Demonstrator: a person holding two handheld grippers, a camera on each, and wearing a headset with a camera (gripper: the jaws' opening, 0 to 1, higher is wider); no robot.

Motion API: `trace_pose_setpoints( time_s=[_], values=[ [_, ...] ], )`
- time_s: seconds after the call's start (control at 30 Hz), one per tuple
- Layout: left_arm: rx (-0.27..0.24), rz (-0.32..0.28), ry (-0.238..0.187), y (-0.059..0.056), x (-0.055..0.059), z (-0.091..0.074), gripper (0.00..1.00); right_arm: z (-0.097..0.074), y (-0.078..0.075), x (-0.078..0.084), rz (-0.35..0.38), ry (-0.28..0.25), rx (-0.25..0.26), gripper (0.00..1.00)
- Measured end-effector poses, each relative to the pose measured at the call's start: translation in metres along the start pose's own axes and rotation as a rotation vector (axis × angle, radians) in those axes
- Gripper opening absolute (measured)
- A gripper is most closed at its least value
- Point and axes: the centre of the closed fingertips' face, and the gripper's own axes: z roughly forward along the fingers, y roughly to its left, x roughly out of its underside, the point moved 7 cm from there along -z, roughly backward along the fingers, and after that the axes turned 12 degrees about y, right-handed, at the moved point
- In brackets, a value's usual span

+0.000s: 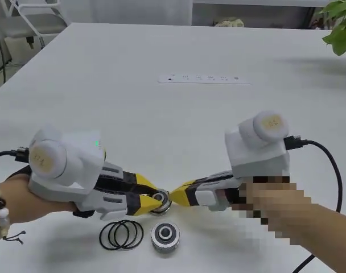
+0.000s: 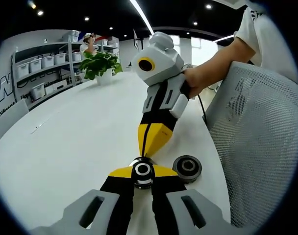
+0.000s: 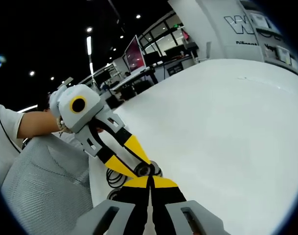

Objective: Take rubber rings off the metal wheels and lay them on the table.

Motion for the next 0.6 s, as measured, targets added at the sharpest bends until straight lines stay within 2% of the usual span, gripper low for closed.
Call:
trace_pose_setpoints(
  time_s=[0.6],
  values=[
    [0.001,-0.008,-0.009,-0.001,-0.0005,0.0002,0.07,0.0017,0.0054,-0.0031,-0.064,-0.006,-0.003,0.0]
  ],
)
